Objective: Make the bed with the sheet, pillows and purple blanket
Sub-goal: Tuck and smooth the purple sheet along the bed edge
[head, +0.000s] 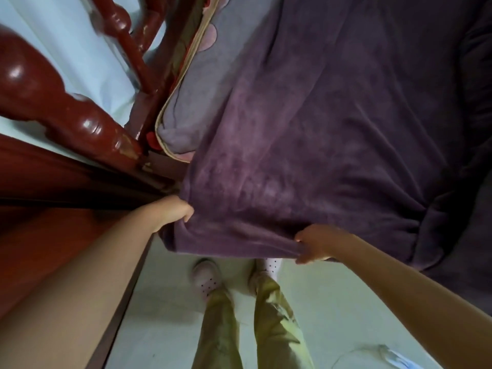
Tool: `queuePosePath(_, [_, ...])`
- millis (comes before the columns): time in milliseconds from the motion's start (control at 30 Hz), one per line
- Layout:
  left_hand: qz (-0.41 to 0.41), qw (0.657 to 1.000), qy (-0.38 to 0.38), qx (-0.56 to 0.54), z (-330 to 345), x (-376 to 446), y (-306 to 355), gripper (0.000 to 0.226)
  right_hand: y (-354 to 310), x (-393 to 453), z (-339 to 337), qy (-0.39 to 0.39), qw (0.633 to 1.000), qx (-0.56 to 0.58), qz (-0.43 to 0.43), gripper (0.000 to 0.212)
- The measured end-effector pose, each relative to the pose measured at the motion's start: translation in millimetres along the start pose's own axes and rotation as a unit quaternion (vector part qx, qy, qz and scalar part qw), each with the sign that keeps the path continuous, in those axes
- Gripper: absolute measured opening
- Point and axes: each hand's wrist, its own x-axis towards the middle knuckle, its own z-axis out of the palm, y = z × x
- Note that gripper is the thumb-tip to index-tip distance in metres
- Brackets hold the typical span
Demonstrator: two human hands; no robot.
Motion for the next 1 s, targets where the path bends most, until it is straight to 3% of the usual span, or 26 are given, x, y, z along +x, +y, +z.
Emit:
queuePosePath(100, [0.026,0.997,-0.020,-0.069,-1.3,-2.7,-2.2,0.023,9.2,-5.5,12.3,0.060,0.993,0.100,0.025,0.043])
queuePosePath(167, [0.042,0.992,-0.007,-0.117,-6.9,3.0,-7.5,0.041,4.9,-8.5,9.7,0.128,0.975,0.178,0.043,0.030])
queuePosePath(200, [0.046,0.993,0.009,-0.112,-9.6,4.9,-7.3,0.038,1.2,-9.2,7.5,0.172,0.964,0.196,0.054,0.027])
queuePosePath(267, [0.047,0.994,0.098,-0.021,-17.9,14.1,-6.6,0.031,-6.7,-10.7,2.2,0.258,0.943,0.198,0.071,0.029])
queuePosePath(333, [0.038,0.973,0.211,0.090,-28.5,17.3,-6.2,0.033,-15.2,-8.2,-1.8,0.321,0.926,0.190,0.063,0.040])
queuePosePath(400, [0.018,0.948,0.289,0.129,-39.0,18.9,-9.2,0.034,-23.2,-2.7,-5.8,0.335,0.922,0.184,0.060,0.048])
queuePosePath(467, [-0.009,0.942,0.312,0.124,-43.8,18.9,-12.0,0.035,-31.8,5.2,-12.3,0.305,0.935,0.169,0.068,0.050])
queuePosePath(567, [0.007,0.949,0.295,0.110,-41.1,21.1,-7.9,0.035,-40.9,13.0,-31.9,0.249,0.957,0.125,0.079,0.044])
queuePosePath(733, [0.184,0.927,0.313,0.095,-33.8,13.5,26.3,0.027,-37.6,25.7,-74.0,0.194,0.972,0.121,0.050,0.034])
queuePosePath(900, [0.139,0.962,0.207,0.113,-31.5,27.2,62.1,0.050,-31.3,37.6,-120.2,0.281,0.942,0.183,0.010,0.031])
queuePosePath(1000, [0.145,0.978,0.144,0.050,-32.2,38.0,76.3,0.060,-23.7,50.3,-153.7,0.326,0.930,0.171,-0.007,0.031])
